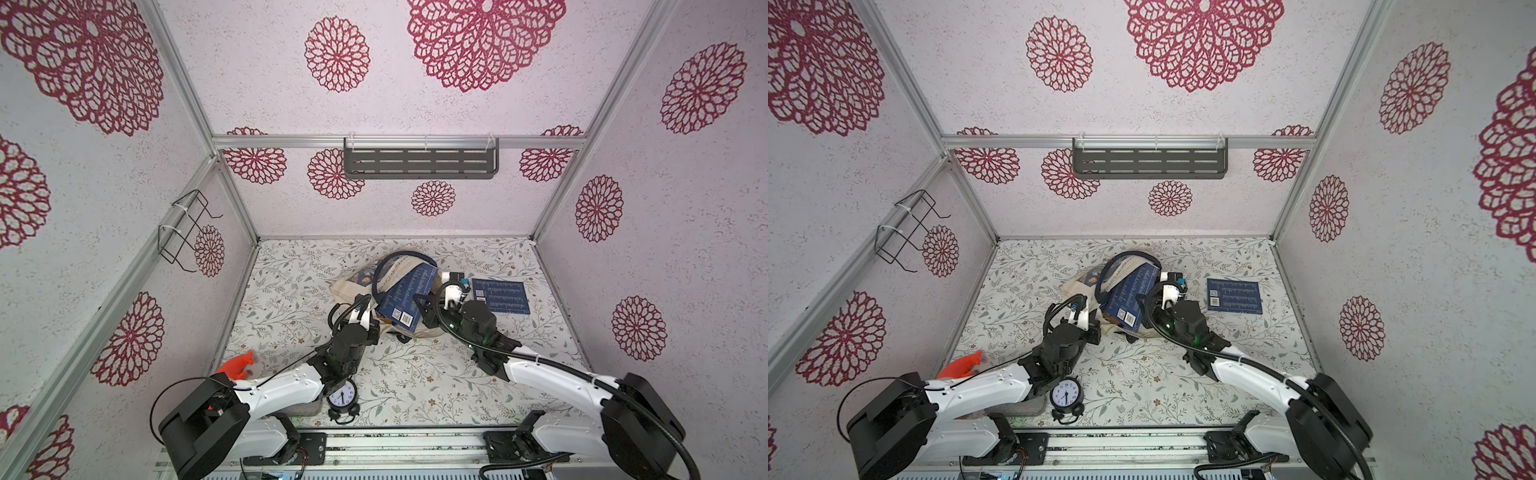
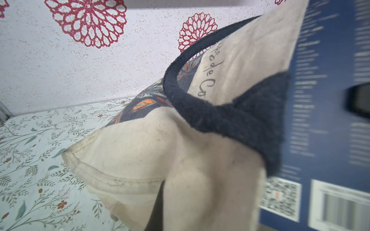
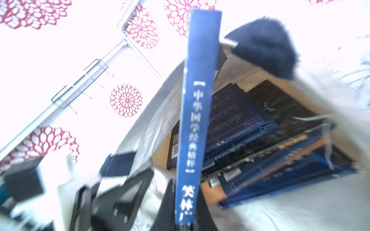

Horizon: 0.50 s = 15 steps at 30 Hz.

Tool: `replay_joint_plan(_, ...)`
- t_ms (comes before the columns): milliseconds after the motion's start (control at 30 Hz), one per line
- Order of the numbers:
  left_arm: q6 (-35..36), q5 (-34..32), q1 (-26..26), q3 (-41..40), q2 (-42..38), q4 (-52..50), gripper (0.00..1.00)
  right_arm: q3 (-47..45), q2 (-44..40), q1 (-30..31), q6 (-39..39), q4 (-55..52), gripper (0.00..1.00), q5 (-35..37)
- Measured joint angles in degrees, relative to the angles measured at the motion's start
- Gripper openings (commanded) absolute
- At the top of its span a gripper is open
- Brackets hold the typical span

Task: Take out the books from the canvas bag
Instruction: Pick up the book from the canvas bag, then place the book on the book.

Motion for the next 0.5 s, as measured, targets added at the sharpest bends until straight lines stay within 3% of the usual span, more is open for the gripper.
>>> replay_joint_plan(267, 0.0, -2.1, 0.0, 0.3, 0.1, -0.2, 0.00, -5.9, -18.0, -1.6, -5.4, -9.5, 0.00, 2.3)
replay_joint_plan(500, 0.2, -4.5, 0.1, 0.3, 0.3, -0.4, 0.00, -7.9, -32.1, -6.3, -6.2, -8.0, 0.00, 17.9)
